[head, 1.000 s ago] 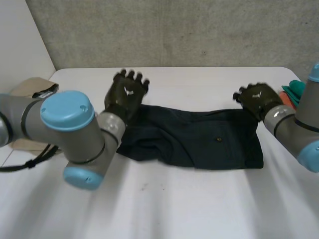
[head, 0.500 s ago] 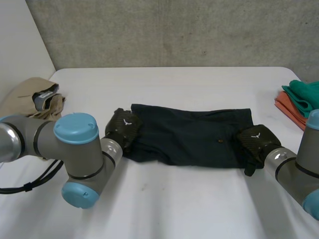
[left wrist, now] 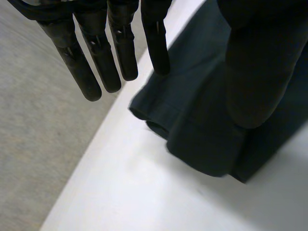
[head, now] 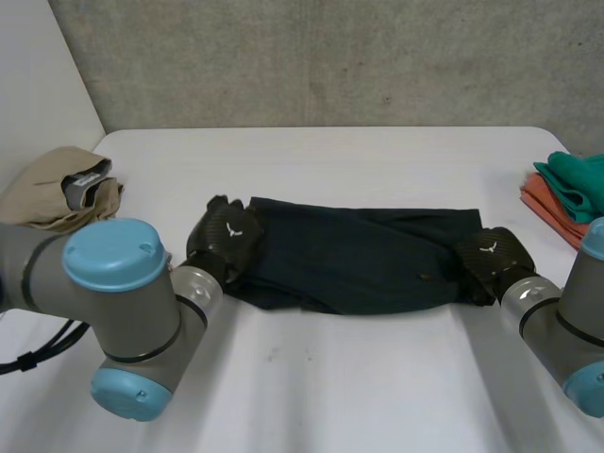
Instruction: Fold the laundry.
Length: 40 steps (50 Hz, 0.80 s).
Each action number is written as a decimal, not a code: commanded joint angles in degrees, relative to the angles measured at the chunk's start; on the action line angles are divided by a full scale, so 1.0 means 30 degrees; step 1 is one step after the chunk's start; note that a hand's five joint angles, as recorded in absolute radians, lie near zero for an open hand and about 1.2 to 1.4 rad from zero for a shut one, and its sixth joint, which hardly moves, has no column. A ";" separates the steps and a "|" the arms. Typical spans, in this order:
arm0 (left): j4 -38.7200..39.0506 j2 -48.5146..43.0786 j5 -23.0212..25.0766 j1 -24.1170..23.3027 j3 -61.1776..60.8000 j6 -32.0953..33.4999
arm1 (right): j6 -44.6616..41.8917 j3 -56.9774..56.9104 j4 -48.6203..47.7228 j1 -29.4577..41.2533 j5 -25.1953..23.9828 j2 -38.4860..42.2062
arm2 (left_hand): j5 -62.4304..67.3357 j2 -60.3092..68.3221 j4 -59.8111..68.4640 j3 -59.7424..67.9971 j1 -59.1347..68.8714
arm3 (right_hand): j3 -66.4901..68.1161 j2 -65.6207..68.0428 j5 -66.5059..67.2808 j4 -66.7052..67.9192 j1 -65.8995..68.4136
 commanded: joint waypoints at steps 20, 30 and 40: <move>-0.0052 0.4100 -0.0013 0.0559 -0.1640 -0.1950 | -1.1063 -0.2760 0.2502 0.2227 -0.2069 -0.2522 | -0.2662 -0.2908 -0.2804 -0.3044 -0.3042 | 0.5169 0.4817 0.5968 0.4980 0.8919; -0.0023 0.4217 -0.0042 0.0823 -0.1611 -0.2978 | -1.2059 -0.3699 0.0686 0.7563 -0.6994 0.1167 | -0.3112 -0.3358 -0.3255 -0.3494 -0.3493 | 0.5169 0.4817 0.5968 0.4980 0.8919; 0.0299 0.4129 -0.0129 0.0998 0.0230 -0.3415 | -0.6096 -0.4578 0.0333 0.8065 -0.6908 0.1024 | -0.3112 -0.3358 -0.3255 -0.3494 -0.3493 | -1.7676 -1.8028 -1.6877 -1.7865 -1.3927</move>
